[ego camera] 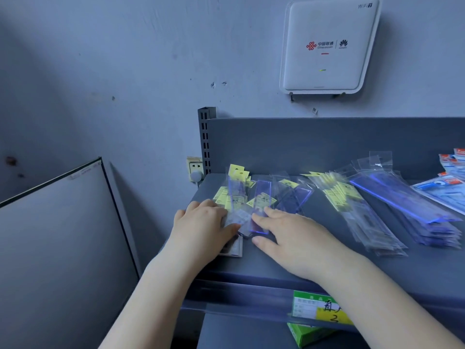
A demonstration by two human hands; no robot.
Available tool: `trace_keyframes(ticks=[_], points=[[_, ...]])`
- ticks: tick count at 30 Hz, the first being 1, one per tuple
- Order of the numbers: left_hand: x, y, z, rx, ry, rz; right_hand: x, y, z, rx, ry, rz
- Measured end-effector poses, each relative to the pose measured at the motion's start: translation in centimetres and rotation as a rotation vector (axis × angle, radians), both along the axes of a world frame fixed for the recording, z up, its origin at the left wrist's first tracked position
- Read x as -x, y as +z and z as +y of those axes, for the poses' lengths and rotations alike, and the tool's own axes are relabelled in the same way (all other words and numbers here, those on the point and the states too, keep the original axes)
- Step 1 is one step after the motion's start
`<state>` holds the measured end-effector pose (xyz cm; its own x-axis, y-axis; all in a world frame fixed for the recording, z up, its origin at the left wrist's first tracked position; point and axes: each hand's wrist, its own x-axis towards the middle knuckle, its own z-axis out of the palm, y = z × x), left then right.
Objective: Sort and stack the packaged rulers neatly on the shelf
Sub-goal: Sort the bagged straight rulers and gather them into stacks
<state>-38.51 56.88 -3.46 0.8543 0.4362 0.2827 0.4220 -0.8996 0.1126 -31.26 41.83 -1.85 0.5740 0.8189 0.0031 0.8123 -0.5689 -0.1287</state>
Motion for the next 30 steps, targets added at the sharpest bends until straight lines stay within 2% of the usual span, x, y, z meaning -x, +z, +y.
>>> trace_keyframes(ticks=[3, 7, 10, 14, 19, 22, 25, 30], points=[[-0.1, 0.1, -0.3, 0.021, 0.01, -0.054, 0.2, -0.1, 0.5, 0.018, 0.002, 0.013], [0.0, 0.3, -0.2, 0.209, 0.047, -0.142, 0.4, -0.1, 0.9, 0.03, 0.032, -0.005], [0.2, 0.6, -0.3, 0.356, 0.027, -0.22, 0.9, 0.4, 1.2, -0.046, 0.015, 0.064], [0.7, 0.8, -0.1, 0.543, -0.044, -0.392, 0.6, 0.7, 1.9, -0.289, -0.008, 0.055], [1.0, 1.0, -0.9, 0.855, -0.148, -0.636, 0.0, 1.0, 2.6, -0.762, -0.063, 0.002], [0.9, 0.8, -1.0, 0.965, -0.155, -0.7, -0.2, 1.3, 3.0, -1.004, -0.092, 0.135], [1.1, 0.9, -0.8, 1.102, -0.149, -0.773, -0.6, 1.4, 2.7, -1.055, -0.144, 0.232], [1.1, 1.5, -1.8, 1.326, -0.239, -0.843, -0.7, 1.2, 1.6, -1.225, -0.132, 0.508]])
